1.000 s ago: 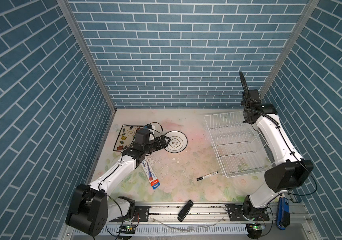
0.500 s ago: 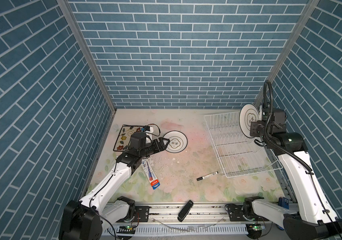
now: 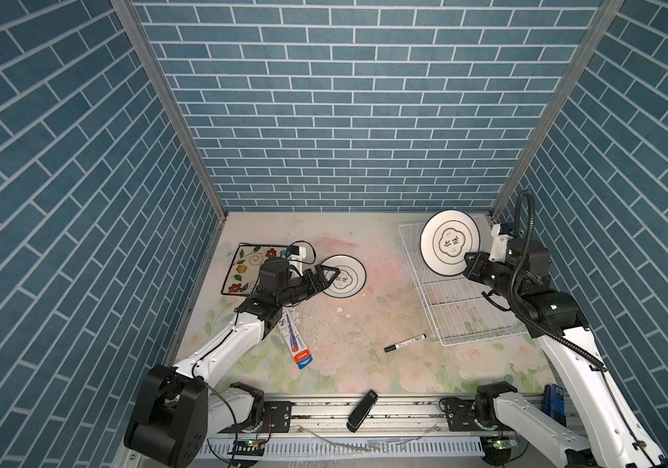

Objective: Unload the plates from the dish rack
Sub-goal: 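Carry the plate toward the left gripper while the left gripper reaches toward it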

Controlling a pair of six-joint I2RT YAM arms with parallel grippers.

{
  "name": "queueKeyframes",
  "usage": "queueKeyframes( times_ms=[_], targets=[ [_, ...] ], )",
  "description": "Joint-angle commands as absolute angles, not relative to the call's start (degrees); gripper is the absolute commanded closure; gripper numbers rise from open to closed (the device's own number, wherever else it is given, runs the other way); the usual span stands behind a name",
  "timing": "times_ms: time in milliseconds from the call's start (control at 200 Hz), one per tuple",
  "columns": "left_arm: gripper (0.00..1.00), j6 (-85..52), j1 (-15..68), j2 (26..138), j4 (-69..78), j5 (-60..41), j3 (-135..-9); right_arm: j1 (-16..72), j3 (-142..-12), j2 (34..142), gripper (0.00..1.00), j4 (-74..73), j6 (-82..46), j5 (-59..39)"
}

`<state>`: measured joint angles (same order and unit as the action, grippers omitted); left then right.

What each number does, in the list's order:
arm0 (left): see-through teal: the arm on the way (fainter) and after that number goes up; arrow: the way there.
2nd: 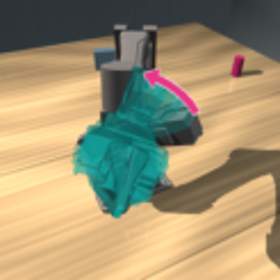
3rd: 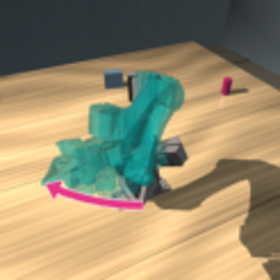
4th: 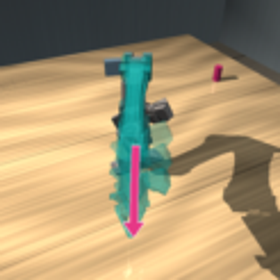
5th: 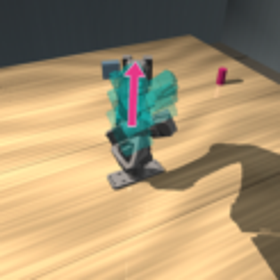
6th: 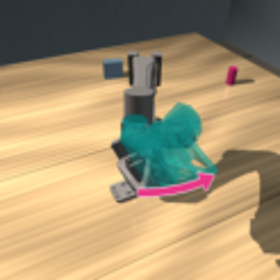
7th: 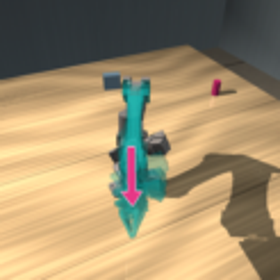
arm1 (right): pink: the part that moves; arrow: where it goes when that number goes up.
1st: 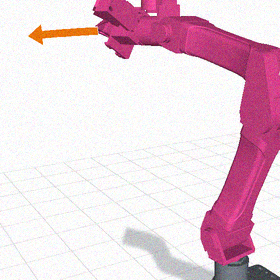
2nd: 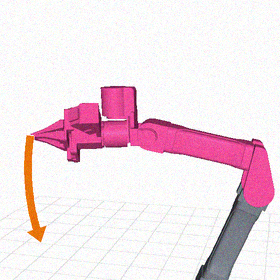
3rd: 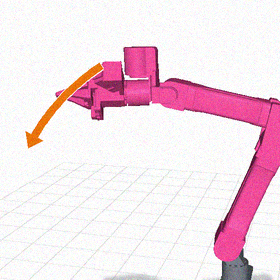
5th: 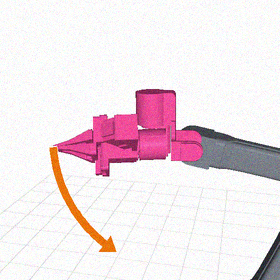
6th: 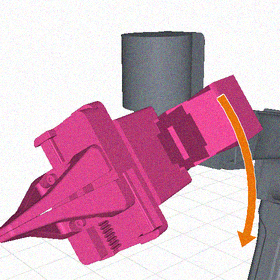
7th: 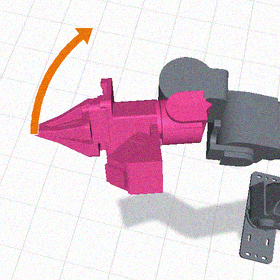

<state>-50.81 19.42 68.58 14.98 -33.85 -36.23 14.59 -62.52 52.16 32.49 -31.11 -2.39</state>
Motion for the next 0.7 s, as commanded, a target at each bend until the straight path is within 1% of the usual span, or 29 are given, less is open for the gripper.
queueKeyframes(
  times_ms=[0, 125, 335, 515, 610, 695],
  targets=[
    [0.11, -53.3, 19.7, 69.5, 21.7, -35.3, -34.9, 14.8, -59.3, 50.7, 1.0, 23.3, -38.2, -8.1],
    [0.11, -54.1, 19.7, 70.7, 23.2, -35.6, -35.0, 14.8, -57.6, 51.0, 1.0, 20.3, -40.1, -10.3],
    [0.11, -55.4, 19.7, 71.3, 25.4, -36.5, -34.9, 14.7, -57.0, 52.0, 1.0, 20.1, -40.4, -13.3],
    [0.11, -51.5, 20.5, 69.2, 19.5, -35.5, -37.9, 14.7, -55.3, 53.8, 1.0, 17.2, -42.5, -17.1],
    [0.11, -49.9, 21.2, 67.3, 19.1, -33.6, -37.8, 14.7, -54.6, 54.8, 1.0, 15.1, -43.8, -18.7],
    [0.11, -49.2, 21.2, 66.7, 18.6, -34.1, -38.5, 14.8, -53.5, 55.0, 1.0, 13.7, -45.0, -19.7]
  ],
)
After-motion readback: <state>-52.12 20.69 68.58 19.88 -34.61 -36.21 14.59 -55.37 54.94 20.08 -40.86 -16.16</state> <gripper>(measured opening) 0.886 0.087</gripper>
